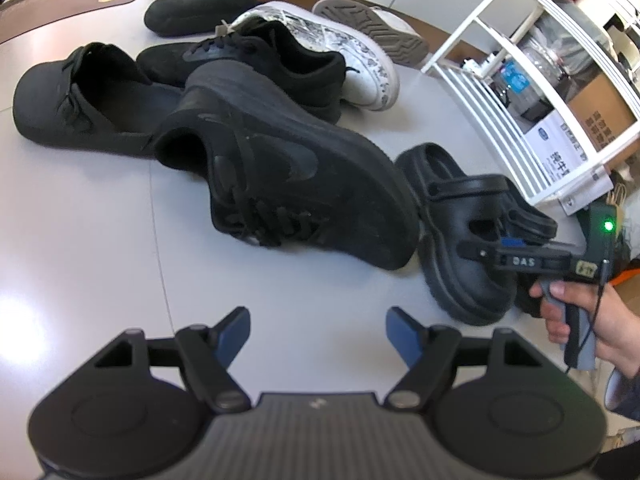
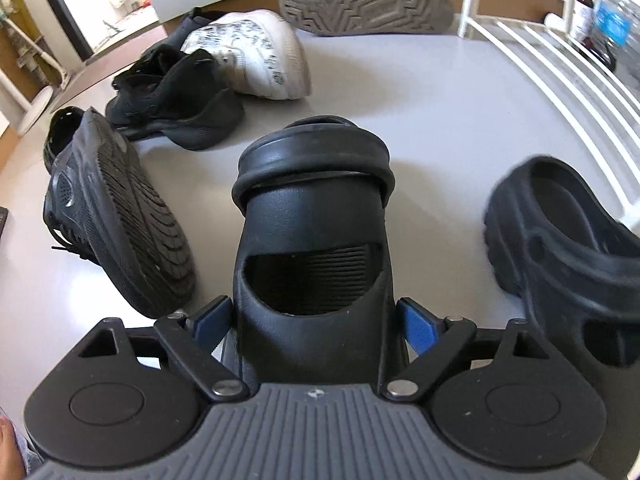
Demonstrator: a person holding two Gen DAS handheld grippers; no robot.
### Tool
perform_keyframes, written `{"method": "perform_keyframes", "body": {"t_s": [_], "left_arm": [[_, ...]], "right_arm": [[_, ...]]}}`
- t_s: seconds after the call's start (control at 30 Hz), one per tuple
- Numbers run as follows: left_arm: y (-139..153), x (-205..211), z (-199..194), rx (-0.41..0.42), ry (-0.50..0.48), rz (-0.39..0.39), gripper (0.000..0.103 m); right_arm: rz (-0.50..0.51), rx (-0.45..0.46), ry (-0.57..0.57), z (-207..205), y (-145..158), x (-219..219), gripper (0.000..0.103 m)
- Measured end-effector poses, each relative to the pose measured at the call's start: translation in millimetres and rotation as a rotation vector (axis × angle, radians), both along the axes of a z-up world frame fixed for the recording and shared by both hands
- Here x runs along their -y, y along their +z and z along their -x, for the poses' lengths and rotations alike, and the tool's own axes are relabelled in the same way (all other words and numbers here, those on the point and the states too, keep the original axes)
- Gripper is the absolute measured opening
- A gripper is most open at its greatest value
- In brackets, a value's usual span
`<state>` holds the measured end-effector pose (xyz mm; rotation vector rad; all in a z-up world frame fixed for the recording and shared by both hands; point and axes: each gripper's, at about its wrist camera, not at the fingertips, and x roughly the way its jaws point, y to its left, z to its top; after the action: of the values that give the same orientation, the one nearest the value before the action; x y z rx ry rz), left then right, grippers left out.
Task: Organize scattered shoes
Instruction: 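Push the clogs together with the right gripper to line up the pair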
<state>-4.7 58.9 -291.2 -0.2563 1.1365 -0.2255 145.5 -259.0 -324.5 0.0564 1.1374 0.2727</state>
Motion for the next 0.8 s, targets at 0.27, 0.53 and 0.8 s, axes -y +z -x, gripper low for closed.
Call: {"method": "perform_keyframes", "body": {"t_s": [0.27, 0.53, 0.8], "left_arm": [[-3.5, 4.4, 0.6, -0.013, -0.012, 0.002, 0.077], [-6.7, 7.7, 0.7, -0.02, -0.024, -0.006, 0.077], [-7.4, 8.0, -1.3, -0.012, -0.02, -0.015, 0.077]], "right_arm": [[0.018, -0.017, -0.035, 16.3, -0.4, 21.8, 0.091], [0.045, -0.028, -0.034, 28.0, 2.6, 38.6, 0.091], [0.064, -0.034, -0.07, 31.4, 4.0, 50.5, 0.091]]}}
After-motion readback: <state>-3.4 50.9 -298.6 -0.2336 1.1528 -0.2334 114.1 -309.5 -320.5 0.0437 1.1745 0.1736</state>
